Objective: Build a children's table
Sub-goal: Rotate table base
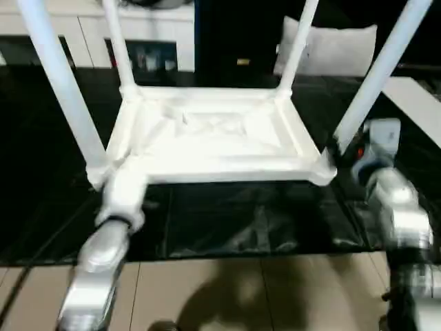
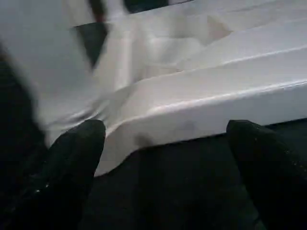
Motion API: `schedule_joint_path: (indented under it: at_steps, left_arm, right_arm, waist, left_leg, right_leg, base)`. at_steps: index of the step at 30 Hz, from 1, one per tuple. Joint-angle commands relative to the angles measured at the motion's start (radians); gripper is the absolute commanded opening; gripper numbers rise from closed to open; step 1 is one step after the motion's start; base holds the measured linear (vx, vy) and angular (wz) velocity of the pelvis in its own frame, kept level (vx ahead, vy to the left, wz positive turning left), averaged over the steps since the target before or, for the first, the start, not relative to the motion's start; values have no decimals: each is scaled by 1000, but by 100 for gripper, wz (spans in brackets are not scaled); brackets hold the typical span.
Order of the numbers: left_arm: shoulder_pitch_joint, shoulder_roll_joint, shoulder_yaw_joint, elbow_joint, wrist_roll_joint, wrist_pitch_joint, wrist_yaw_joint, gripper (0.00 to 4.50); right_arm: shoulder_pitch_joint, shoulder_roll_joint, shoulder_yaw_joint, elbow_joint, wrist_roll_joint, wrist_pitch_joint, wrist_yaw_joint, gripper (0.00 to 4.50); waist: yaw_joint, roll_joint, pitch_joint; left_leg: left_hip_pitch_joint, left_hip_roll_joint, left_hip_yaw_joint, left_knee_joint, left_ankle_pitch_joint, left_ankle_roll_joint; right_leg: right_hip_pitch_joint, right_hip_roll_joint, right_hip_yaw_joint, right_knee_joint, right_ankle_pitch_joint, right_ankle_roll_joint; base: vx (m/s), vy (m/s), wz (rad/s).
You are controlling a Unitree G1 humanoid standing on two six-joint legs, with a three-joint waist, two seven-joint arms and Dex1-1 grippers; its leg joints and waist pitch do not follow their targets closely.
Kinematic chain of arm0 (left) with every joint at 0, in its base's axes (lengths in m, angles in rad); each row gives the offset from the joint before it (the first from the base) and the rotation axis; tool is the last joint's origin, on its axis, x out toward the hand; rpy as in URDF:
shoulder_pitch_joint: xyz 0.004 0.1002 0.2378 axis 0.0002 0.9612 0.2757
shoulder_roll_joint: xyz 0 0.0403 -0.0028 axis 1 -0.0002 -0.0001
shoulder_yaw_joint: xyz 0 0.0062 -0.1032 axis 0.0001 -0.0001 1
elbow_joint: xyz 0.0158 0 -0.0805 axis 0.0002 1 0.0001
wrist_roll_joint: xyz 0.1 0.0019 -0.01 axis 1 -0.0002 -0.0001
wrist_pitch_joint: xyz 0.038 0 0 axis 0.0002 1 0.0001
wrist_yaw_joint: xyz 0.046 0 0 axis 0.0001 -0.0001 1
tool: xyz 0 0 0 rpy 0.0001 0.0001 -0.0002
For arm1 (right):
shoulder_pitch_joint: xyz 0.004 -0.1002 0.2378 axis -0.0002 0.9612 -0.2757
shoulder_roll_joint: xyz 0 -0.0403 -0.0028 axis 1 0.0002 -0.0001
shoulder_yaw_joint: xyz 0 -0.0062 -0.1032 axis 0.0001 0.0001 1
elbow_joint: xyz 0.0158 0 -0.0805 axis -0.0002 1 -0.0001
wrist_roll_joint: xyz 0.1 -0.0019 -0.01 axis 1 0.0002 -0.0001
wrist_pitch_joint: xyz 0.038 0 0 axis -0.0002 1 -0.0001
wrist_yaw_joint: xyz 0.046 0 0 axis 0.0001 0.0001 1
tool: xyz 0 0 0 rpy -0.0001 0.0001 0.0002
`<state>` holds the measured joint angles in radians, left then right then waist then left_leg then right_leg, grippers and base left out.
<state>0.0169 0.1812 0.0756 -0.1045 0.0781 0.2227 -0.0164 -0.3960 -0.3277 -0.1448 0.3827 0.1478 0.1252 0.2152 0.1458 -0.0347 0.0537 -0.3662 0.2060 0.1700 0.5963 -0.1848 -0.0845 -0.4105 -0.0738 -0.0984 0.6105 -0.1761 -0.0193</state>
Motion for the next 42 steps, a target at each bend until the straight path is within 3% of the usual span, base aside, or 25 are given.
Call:
schedule_joint_path:
  at_steps: [1, 4, 7, 8, 9, 10, 12, 16, 18, 22, 23, 24, 25, 26, 27, 28, 29, 30, 31, 33, 34, 38, 39, 41, 42]
  left_arm:
    - [43, -25, 10, -81, 6, -37, 35, 444]
    - [92, -54, 27, -139, 3, -37, 66, 444]
    - [147, -111, 60, -195, -2, 10, 121, 444]
    - [147, -111, 60, -195, -2, 10, 121, 444]
    - [146, -116, 72, -189, -4, 18, 131, 444]
    - [121, -112, 95, -169, -11, 21, 143, 444]
    - [73, -95, 135, -133, -25, 18, 158, 444]
    - [-36, -38, 189, -49, -49, 8, 155, 444]
    - [-89, -25, 211, -24, -85, 33, 132, 444]
    - [-162, 25, 195, 62, -85, 39, 73, 444]
    - [-162, 25, 195, 62, -85, 39, 73, 444]
    - [-178, 33, 195, 85, -88, 33, 63, 444]
    - [-209, 42, 200, 129, -99, 20, 51, 444]
    - [-230, 46, 203, 157, -116, 12, 31, 444]
    - [-286, 60, 205, 231, -154, -9, -28, 444]
    - [-286, 60, 205, 231, -154, -9, -28, 444]
    - [-315, 77, 195, 278, -159, -26, -67, 444]
    - [-326, 85, 189, 295, -160, -31, -84, 444]
    - [-351, 108, 172, 339, -158, -42, -127, 444]
    - [-362, 116, 171, 354, -159, -45, -142, 444]
    - [-376, 127, 170, 376, -161, -45, -158, 444]
    - [-460, 157, 187, 516, -171, -82, -193, 444]
    - [-475, 159, 189, 540, -175, -88, -202, 444]
    - [-516, 163, 193, 610, -192, -107, -229, 444]
    - [-534, 160, 197, 638, -203, -111, -242, 444]
  right_arm:
    - [75, 9, 34, -204, 22, 110, -16, 450]
    - [158, 23, 67, -360, 32, 193, -23, 450]
    - [236, 18, 134, -515, 33, 333, -6, 450]
    - [236, 18, 134, -515, 33, 333, -6, 450]
    - [241, 22, 146, -527, 31, 353, -3, 450]
    - [228, 36, 153, -514, 25, 360, -11, 450]
    - [204, 66, 163, -500, 31, 395, -24, 450]
    - [169, 88, 208, -473, 59, 462, 16, 450]
    - [155, 95, 219, -455, 58, 453, 34, 450]
    - [126, 111, 212, -383, 52, 430, 39, 450]
    - [126, 111, 212, -383, 52, 430, 39, 450]
    - [119, 115, 211, -370, 48, 427, 43, 450]
    - [107, 116, 209, -352, 51, 426, 51, 450]
    - [101, 115, 211, -343, 51, 426, 58, 450]
    - [85, 108, 221, -321, 50, 425, 74, 450]
    - [85, 108, 221, -321, 50, 425, 74, 450]
    - [79, 104, 229, -313, 48, 423, 84, 450]
    - [79, 101, 234, -313, 45, 422, 88, 450]
    - [78, 94, 247, -315, 37, 416, 99, 450]
    - [82, 93, 250, -319, 37, 416, 103, 450]
    - [90, 91, 250, -326, 38, 416, 104, 450]
    - [101, 99, 243, -305, 50, 415, 118, 450]
    - [99, 100, 241, -295, 53, 414, 123, 450]
    - [90, 103, 236, -257, 58, 412, 138, 450]
    - [86, 103, 233, -240, 59, 411, 141, 450]
  waist:
    - [-4, 5, -52]
    - [-6, 13, -51]
    - [-10, 13, -48]
    - [-10, 12, -49]
    - [-8, 21, -49]
    - [-11, 17, -49]
    - [-10, 22, -47]
    - [-6, 25, -49]
    - [-4, 26, -52]
    - [7, 26, -61]
    - [9, 34, -64]
    - [10, 30, -64]
    - [14, 39, -66]
    - [16, 35, -65]
    - [22, 38, -63]
    - [24, 40, -64]
    - [27, 53, -65]
    - [26, 47, -61]
    - [23, 53, -66]
    - [23, 53, -68]
    - [20, 56, -69]
    - [22, 56, -71]
    - [19, 37, -69]
    - [23, 50, -69]
    - [21, 32, -68]
  left_leg:
    - [8, 21, -11, -81, -321, 19]
    - [16, 18, -14, -82, -385, 7]
    - [11, 20, -16, -85, -388, 4]
    - [11, 21, -18, -85, -386, 3]
    - [11, 19, -19, -87, -389, 4]
    - [12, 17, -18, -86, -395, 4]
    - [18, 11, -20, -83, -415, 2]
    - [22, 15, -28, -89, -414, -6]
    - [24, 18, -28, -90, -414, -16]
    - [21, 23, -23, -89, -333, -30]
    - [17, 21, -22, -88, -312, -33]
    - [15, 20, -21, -87, -298, -31]
    - [14, 18, -21, -86, -278, -31]
    - [15, 17, -19, -85, -282, -28]
    - [20, 11, -14, -84, -289, -25]
    - [23, 13, -16, -85, -302, -30]
    - [17, 21, -24, -89, -309, -41]
    - [18, 19, -21, -90, -322, -37]
    - [20, 18, -23, -89, -325, -43]
    - [17, 19, -25, -90, -314, -46]
    - [14, 21, -23, -88, -292, -44]
    - [19, 18, -18, -84, -269, -35]
    - [17, 20, -17, -86, -270, -33]
    - [18, 19, -19, -87, -273, -33]
    - [18, 17, -16, -86, -267, -30]
  right_leg:
    - [44, -55, 46, -101, -404, -35]
    - [35, -60, 42, -117, -502, 5]
    - [37, -53, 43, -119, -479, 21]
    - [39, -54, 43, -117, -473, 20]
    - [38, -55, 42, -120, -478, 23]
    - [36, -53, 42, -124, -485, 27]
    - [31, -54, 37, -132, -513, 36]
    - [34, -55, 38, -124, -462, 22]
    - [36, -61, 42, -117, -434, 1]
    - [41, -63, 55, -91, -258, -64]
    - [45, -63, 56, -87, -216, -77]
    - [49, -64, 56, -83, -196, -82]
    - [51, -64, 57, -78, -175, -90]
    - [51, -66, 57, -81, -187, -91]
    - [47, -65, 57, -92, -234, -83]
    - [46, -68, 57, -89, -253, -84]
    - [53, -73, 57, -84, -254, -88]
    - [49, -70, 56, -96, -275, -79]
    - [51, -68, 56, -89, -253, -75]
    - [56, -70, 57, -83, -233, -81]
    - [57, -71, 57, -78, -194, -100]
    - [54, -71, 58, -79, -209, -105]
    - [56, -71, 58, -81, -211, -107]
    - [55, -75, 58, -81, -235, -109]
    - [55, -76, 57, -80, -260, -106]
  base:
    - [0, 0, 0]
    - [0, 0, 0]
    - [0, 0, 0]
    - [0, 0, 0]
    - [0, 0, 0]
    - [0, 0, 0]
    - [0, 0, 0]
    - [0, 0, 0]
    - [0, 0, 0]
    - [0, 0, 0]
    - [0, 0, 0]
    - [0, 0, 0]
    - [0, 0, 0]
    - [0, 0, 0]
    - [0, 0, 0]
    - [0, 0, 0]
    - [0, 0, 0]
    - [0, 0, 0]
    - [0, 0, 0]
    - [0, 0, 0]
    - [0, 0, 0]
    - [0, 0, 0]
    - [0, 0, 0]
    - [0, 0, 0]
    - [0, 0, 0]
